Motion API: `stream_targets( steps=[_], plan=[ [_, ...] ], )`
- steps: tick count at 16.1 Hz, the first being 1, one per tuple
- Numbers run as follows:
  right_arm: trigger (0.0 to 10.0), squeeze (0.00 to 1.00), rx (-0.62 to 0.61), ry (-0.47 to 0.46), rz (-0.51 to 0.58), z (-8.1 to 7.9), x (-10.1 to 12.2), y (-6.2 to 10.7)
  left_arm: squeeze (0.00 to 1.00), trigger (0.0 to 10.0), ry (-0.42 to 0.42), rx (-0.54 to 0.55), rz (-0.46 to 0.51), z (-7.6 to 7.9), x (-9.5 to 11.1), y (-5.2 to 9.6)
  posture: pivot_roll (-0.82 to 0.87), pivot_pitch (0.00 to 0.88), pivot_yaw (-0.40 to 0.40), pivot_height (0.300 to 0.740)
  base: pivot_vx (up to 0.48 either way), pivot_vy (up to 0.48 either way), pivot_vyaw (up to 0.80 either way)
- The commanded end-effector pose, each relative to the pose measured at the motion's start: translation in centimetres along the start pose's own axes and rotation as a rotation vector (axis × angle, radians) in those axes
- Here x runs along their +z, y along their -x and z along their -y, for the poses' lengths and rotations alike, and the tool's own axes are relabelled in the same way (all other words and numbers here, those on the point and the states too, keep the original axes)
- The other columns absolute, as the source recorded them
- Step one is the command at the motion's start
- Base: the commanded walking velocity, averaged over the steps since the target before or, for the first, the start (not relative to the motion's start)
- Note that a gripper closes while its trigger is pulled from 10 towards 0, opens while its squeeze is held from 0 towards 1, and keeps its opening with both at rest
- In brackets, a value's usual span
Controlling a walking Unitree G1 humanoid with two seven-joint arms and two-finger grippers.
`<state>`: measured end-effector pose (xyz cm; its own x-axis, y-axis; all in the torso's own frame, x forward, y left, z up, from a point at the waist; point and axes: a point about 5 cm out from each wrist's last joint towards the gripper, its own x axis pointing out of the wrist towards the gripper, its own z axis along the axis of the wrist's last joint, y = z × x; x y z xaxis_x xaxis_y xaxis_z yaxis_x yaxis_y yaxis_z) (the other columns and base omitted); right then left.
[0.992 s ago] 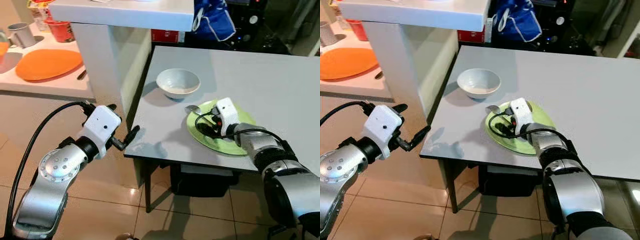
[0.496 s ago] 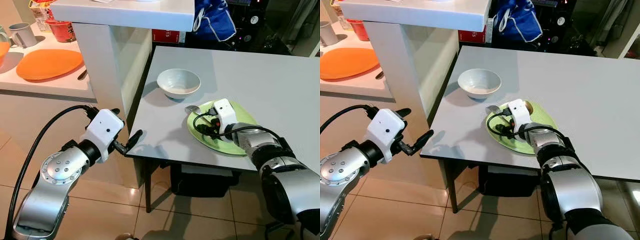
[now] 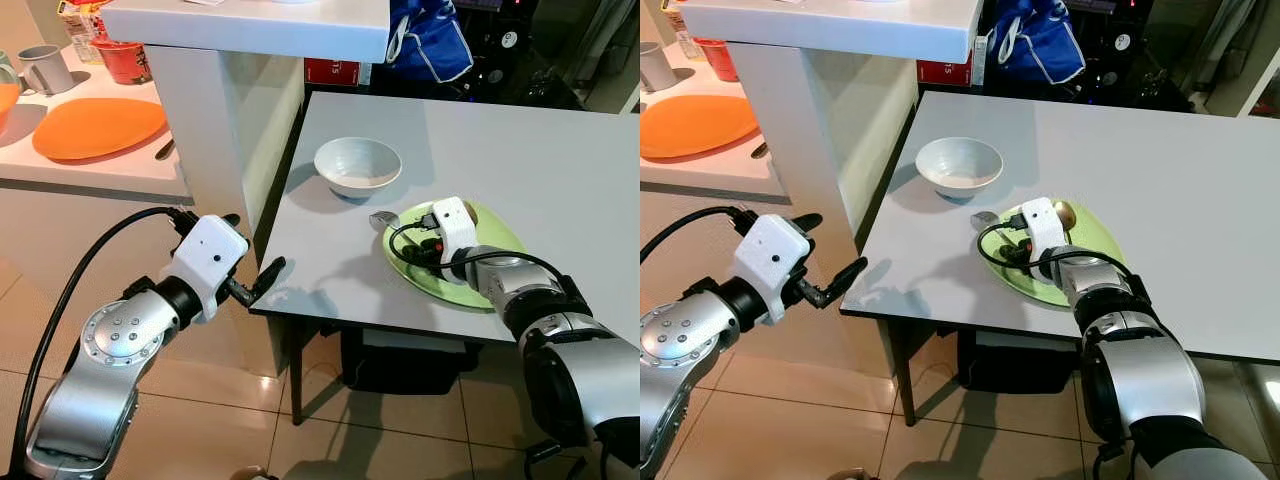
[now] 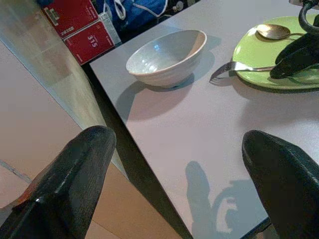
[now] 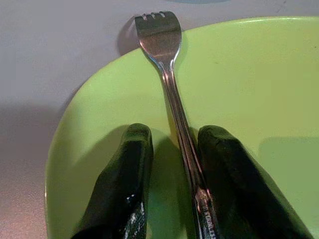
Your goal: Setting the table
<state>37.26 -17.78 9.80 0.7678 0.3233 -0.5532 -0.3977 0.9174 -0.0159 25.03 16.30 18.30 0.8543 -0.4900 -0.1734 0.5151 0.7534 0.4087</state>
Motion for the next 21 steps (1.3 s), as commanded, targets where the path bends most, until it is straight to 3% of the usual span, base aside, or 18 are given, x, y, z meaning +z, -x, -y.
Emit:
stream_targets(
  steps=[1,9,17,18,19,20,21],
  plan=[
    [0.0,0.0,-0.008,-0.018,0.013,0.1,0.8,0.0,0.0,10.0,-0.021,-0.001,0.001,-0.3,0.2,0.0,0.18,0.0,0.013,0.74,0.0,0.0,0.0],
    [0.0,0.0,0.048,-0.034,0.114,-0.6,2.3,-0.1,0.0,10.0,-0.029,-0.005,0.0,-0.3,0.3,0.0,0.19,0.0,0.017,0.74,0.0,0.0,0.0],
    [0.0,0.0,0.03,-0.106,0.244,0.0,4.1,0.4,0.0,10.0,-0.028,-0.014,0.004,-0.1,0.3,-0.2,0.18,0.0,0.034,0.74,0.0,0.0,0.0],
    [2.8,0.0,-0.024,-0.07,0.235,0.4,4.0,0.4,0.0,10.0,-0.03,-0.017,0.005,-0.1,0.3,-0.3,0.18,0.0,0.037,0.74,0.0,0.0,0.0],
    [8.5,0.0,-0.094,-0.037,0.217,0.7,3.6,0.4,0.0,10.0,-0.032,-0.022,0.006,0.0,0.3,-0.3,0.18,0.0,0.037,0.74,0.0,0.0,0.0],
    [10.0,0.0,-0.099,-0.039,0.213,0.7,3.5,0.4,0.0,10.0,-0.032,-0.023,0.006,0.1,0.3,-0.3,0.18,0.0,0.037,0.74,0.0,0.0,0.0],
    [10.0,0.0,-0.099,-0.029,0.199,0.4,3.2,0.2,0.0,10.0,-0.033,-0.024,0.005,0.1,0.4,-0.3,0.18,0.0,0.038,0.74,0.0,0.0,0.0]
  ],
)
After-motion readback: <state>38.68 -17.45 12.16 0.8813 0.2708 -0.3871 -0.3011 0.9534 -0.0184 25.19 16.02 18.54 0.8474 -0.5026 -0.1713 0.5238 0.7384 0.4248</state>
